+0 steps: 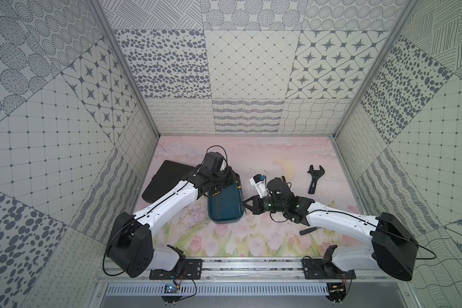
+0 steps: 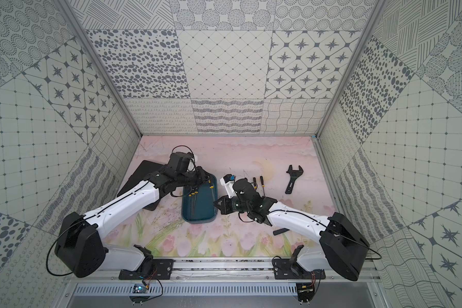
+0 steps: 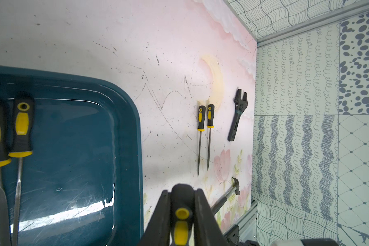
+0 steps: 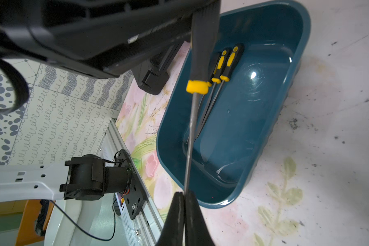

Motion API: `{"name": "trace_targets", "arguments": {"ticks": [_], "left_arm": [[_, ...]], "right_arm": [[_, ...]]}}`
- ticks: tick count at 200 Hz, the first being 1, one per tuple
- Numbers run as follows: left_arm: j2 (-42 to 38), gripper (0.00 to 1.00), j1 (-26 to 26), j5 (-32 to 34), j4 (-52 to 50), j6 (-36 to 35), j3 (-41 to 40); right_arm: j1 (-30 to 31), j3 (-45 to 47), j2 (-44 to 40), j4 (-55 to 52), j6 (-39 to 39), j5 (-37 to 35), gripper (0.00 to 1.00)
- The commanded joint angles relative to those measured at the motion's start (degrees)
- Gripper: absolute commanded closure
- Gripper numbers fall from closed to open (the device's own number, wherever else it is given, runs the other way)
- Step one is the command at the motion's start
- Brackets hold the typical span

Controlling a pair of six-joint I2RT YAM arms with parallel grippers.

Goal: Take the file tool out of the storage box
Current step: Pick up the file tool from the storage box, then place the file tool at the center of the board.

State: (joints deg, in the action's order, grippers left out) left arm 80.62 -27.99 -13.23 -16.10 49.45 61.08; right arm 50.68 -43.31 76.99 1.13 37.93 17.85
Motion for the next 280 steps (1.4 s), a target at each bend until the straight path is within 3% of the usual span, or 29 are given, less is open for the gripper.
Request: {"name": "trace_targets", "arguments": {"ticks": [1, 32, 80, 114, 162, 214, 280], "left_arm": [[0.41, 0.80, -0.53, -2.37, 0.69, -1.03, 2.12], [0.60, 0.42, -1.17, -0.75, -2.12, -4.93, 5.19], [-1.20, 0.02, -1.45, 3.82, -9.20, -12.37, 9.15], [-1.58, 0.01, -1.46, 4.47, -15.46, -15.65, 9.51], [-2.16, 0.01, -1.56, 2.90, -17.13, -17.38, 6.50], [-3.70, 0.01, -2.96, 5.32, -18.75, -18.68, 2.81], [-11.02, 0.01, -4.71, 3.47, -14.66, -14.72, -3.65]], "right_arm": [[1.58, -2.52, -0.70, -2.42, -2.78, -4.51, 1.00], [1.82, -1.96, -1.37, -6.49, -1.75, -12.17, 1.00], [1.49, -2.46, -1.64, -17.28, 0.33, -26.54, 1.00], [-1.84, -1.76, -1.36, -21.58, 1.96, -28.88, 1.00], [-5.91, -1.75, 0.02, -26.36, 0.49, -32.29, 1.00], [-8.93, -3.80, 3.61, -28.29, -2.04, -32.49, 1.00], [-10.68, -8.20, 11.30, -28.29, -3.47, -31.93, 1.00]]}}
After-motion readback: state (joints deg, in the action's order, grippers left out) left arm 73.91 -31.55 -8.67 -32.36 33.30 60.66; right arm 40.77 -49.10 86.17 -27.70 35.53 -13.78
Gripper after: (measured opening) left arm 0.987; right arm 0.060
